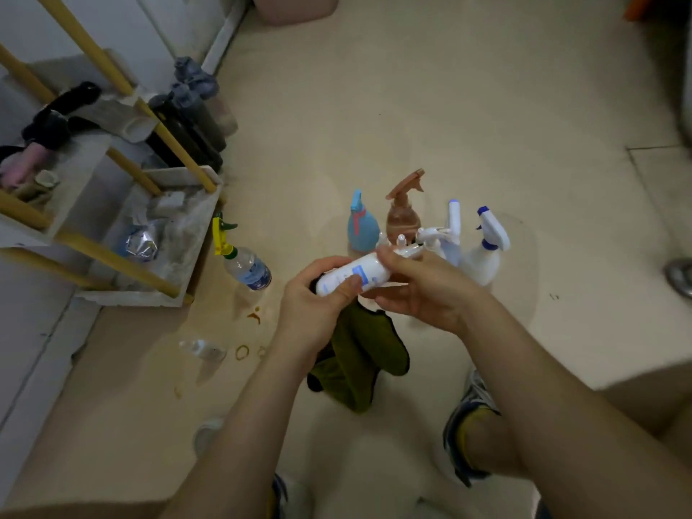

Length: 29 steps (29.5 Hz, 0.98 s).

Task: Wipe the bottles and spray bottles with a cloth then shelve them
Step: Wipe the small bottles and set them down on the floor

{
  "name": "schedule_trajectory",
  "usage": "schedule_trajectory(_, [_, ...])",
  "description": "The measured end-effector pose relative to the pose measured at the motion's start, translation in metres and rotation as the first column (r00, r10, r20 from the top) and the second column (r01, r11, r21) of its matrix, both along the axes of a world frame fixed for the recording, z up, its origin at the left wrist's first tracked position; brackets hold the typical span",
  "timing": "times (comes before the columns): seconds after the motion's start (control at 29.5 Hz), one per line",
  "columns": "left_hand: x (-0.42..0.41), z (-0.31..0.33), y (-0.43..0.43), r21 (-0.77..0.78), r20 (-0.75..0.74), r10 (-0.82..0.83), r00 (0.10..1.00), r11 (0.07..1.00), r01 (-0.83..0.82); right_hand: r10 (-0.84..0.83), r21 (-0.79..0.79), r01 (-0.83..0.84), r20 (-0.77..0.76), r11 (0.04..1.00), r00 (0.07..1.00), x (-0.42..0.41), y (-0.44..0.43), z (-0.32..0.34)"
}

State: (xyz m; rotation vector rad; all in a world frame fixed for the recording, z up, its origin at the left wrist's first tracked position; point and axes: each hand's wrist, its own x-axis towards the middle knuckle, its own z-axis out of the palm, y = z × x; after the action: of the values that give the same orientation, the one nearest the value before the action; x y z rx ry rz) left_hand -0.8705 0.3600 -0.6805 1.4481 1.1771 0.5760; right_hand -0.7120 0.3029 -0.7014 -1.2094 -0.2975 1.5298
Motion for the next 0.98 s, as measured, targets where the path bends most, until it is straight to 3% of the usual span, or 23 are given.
schedule_trajectory(0.24, [0.018, -0.052, -0.001, 0.112, -0.327, -0.027, 0.945, 0.991, 0.067, -0.172, -0.014, 0.177, 0.160, 0.984, 0.972, 0.004, -0.002, -0.035])
schedule_trajectory(0.37, [0.034, -0.066, 0.002, 0.124, -0.349, 0.147, 0.926, 0.986, -0.110, -0.202, -0.011, 0.229, 0.434, 0.973, 0.878, 0.007, 0.003, -0.045])
schedule_trajectory(0.47, [0.037, -0.072, 0.009, -0.063, -0.242, 0.258, 0.935, 0.958, -0.281, -0.263, -0.090, 0.374, 0.563, 0.923, 0.784, 0.012, 0.000, -0.066])
schedule_trajectory(0.54, [0.035, -0.077, 0.012, -0.255, -0.165, 0.268, 0.949, 0.918, -0.303, -0.169, -0.179, 0.441, 0.749, 0.879, 0.640, 0.018, -0.001, -0.086])
schedule_trajectory(0.61, [0.034, -0.086, 0.013, -0.385, -0.136, 0.245, 0.960, 0.880, -0.279, -0.044, -0.239, 0.427, 0.831, 0.872, 0.554, 0.023, 0.000, -0.103])
schedule_trajectory(0.78, [0.027, -0.113, 0.005, -0.467, -0.161, 0.206, 0.965, 0.846, -0.259, 0.056, -0.232, 0.396, 0.911, 0.889, 0.408, 0.029, 0.006, -0.147])
schedule_trajectory(0.98, [0.016, -0.124, 0.006, -0.503, -0.170, 0.277, 0.946, 0.801, -0.325, 0.144, -0.302, 0.329, 0.892, 0.894, 0.428, 0.027, 0.009, -0.193])
